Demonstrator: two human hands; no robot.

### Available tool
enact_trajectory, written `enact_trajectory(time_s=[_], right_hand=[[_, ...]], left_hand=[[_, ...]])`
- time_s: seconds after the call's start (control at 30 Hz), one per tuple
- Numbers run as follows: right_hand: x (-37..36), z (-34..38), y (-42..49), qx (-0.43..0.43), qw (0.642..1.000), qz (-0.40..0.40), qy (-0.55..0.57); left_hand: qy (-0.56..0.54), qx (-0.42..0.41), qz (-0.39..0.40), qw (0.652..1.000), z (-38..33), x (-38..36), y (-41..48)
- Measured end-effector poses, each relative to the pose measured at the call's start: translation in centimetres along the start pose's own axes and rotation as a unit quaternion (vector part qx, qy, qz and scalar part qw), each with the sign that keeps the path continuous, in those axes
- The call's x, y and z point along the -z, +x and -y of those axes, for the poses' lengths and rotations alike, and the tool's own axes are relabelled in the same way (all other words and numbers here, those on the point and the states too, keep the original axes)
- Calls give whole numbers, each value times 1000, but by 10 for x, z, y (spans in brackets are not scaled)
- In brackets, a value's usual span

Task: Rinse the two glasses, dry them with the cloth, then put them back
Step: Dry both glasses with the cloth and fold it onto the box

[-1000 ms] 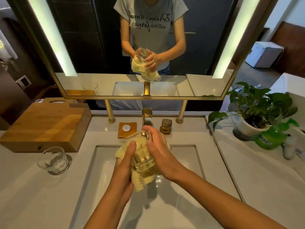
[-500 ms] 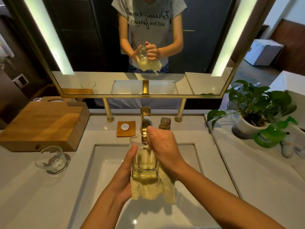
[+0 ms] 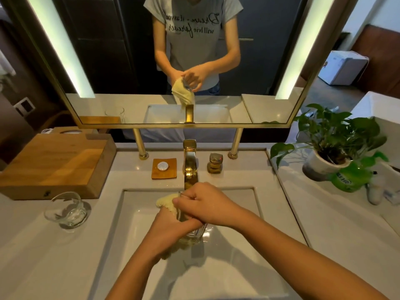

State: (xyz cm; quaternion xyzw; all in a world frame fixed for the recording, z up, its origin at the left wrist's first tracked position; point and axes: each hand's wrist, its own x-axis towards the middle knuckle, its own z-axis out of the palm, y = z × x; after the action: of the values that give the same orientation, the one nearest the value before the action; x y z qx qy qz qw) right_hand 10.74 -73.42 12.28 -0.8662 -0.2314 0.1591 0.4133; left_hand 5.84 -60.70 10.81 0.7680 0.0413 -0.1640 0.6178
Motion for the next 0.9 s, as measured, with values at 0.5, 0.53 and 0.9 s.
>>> enact_trajectory(time_s=[0.5,0.53,0.9], right_hand=[[29,12,3,68,994,70,-39],[28,11,4,31,992,83,-89],[0,5,6,92,995,-22,-25]], left_hand=[[-314,46,126,940,23,19,4],[-230,30,87,969,20,14,4],[-301,12,108,947,24,15,8]])
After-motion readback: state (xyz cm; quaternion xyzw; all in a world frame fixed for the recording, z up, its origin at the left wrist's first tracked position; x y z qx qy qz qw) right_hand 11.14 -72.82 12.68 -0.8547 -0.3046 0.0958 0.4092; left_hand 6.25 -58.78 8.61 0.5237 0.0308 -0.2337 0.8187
